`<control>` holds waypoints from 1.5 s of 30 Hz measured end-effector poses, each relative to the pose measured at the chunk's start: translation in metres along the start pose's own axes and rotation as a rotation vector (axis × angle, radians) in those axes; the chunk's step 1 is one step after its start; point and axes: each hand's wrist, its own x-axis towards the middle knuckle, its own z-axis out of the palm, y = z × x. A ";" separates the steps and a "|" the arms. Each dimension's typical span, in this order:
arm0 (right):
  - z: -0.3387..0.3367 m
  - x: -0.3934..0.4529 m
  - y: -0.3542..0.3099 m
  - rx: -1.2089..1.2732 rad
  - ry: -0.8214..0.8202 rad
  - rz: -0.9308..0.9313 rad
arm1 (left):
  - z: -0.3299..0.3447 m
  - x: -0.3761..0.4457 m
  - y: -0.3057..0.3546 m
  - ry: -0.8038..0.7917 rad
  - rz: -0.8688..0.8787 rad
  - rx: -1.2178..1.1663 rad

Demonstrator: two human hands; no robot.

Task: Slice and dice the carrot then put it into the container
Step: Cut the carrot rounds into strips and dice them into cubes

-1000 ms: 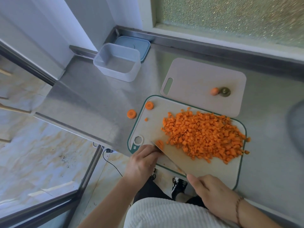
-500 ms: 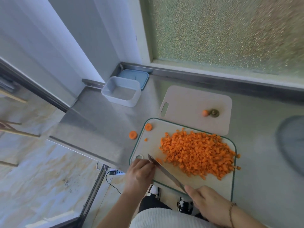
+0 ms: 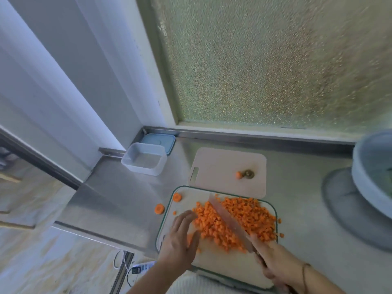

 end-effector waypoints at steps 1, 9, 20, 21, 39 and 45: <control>0.002 -0.004 -0.004 0.244 -0.062 0.141 | 0.009 0.007 0.010 -0.069 0.008 -0.020; 0.012 -0.020 -0.026 0.976 -0.190 0.236 | 0.058 0.058 0.070 -0.329 -0.041 0.109; 0.020 -0.027 -0.017 0.376 0.204 0.141 | 0.054 0.074 0.024 -0.115 -0.074 -0.049; 0.020 -0.027 -0.015 0.117 0.302 0.077 | 0.048 0.077 0.023 -0.048 -0.001 -0.113; 0.031 -0.018 0.005 -0.761 0.361 -0.028 | 0.014 0.121 -0.001 -0.409 0.376 0.070; 0.028 -0.026 0.013 -0.406 0.278 -0.011 | -0.020 0.095 -0.062 -0.201 0.541 0.185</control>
